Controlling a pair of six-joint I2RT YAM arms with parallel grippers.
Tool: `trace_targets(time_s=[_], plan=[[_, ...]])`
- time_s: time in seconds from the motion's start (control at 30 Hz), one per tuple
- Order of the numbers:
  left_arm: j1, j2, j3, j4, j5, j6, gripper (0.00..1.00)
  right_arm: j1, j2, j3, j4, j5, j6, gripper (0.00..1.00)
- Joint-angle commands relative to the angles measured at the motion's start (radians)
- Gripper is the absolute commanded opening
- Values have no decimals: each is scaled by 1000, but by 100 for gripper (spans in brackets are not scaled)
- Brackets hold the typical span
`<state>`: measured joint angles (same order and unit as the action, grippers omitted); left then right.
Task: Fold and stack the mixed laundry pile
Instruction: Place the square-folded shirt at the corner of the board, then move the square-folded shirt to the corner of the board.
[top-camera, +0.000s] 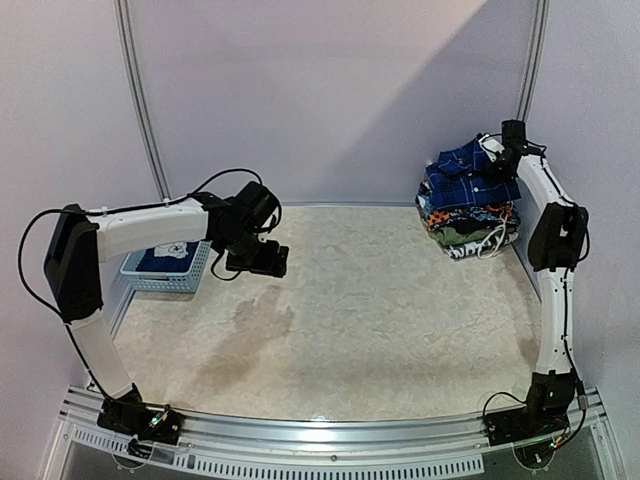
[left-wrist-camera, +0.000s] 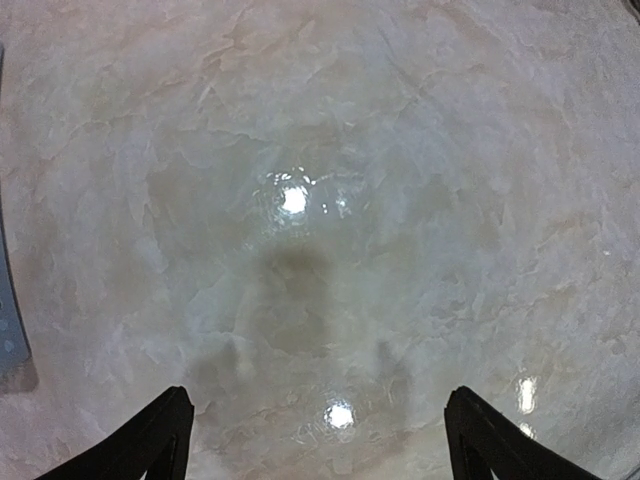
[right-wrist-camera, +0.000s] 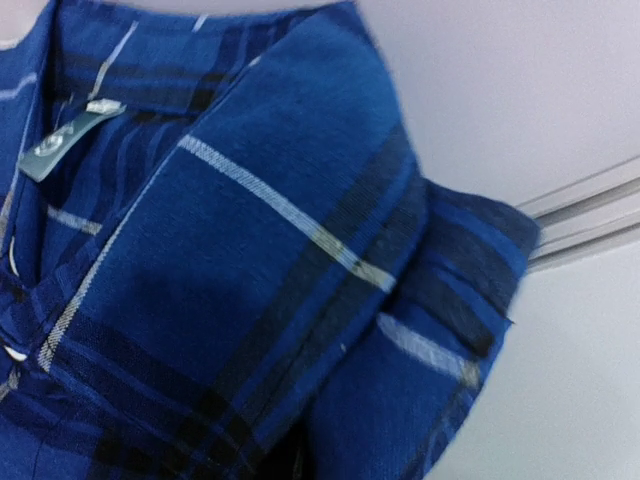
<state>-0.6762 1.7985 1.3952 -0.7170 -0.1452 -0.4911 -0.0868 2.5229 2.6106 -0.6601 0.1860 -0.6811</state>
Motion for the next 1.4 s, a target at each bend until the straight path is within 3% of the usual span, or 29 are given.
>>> trace_targets(time_s=[0.0,0.1,0.17,0.2,0.27,0.3,0.33,0.4,0.47,0.57,0.67,0.73,1.0,1.2,1.37], plan=[[-20,21,-6,-5,10,-11,89,5,25,13,163,70,-13,10],[-22,26,1,-12,15,-10,89,6,46,12,220,119,-33,7],[-23,27,5,-14,16,-10,89,4,64,12,237,147,-51,10],[-24,27,5,-13,15,-9,89,4,69,9,247,168,-54,23],[-26,29,7,-13,16,-9,89,4,71,4,244,194,-48,60],[-26,29,7,-12,15,-8,89,4,58,-2,233,196,-30,74],[-26,30,7,-12,16,-7,89,4,43,-18,224,193,-14,81],[-26,33,7,-10,18,-6,89,4,-36,-76,215,180,36,86],[-28,34,7,-9,18,-4,89,4,-118,-146,201,150,76,88],[-28,32,3,-3,14,2,89,4,-261,-281,141,-24,107,89],[-31,21,-9,16,9,7,89,4,-405,-402,63,-228,51,88],[-34,5,-25,42,9,15,89,6,-446,-435,-18,-322,-28,81],[-60,-100,-87,134,-7,65,89,9,-410,-462,-105,-332,-153,62],[-69,-141,-112,150,-2,79,89,43,-327,-427,-172,-312,-261,69],[-75,-137,-114,148,1,72,89,80,-275,-429,-111,-209,-301,71]])
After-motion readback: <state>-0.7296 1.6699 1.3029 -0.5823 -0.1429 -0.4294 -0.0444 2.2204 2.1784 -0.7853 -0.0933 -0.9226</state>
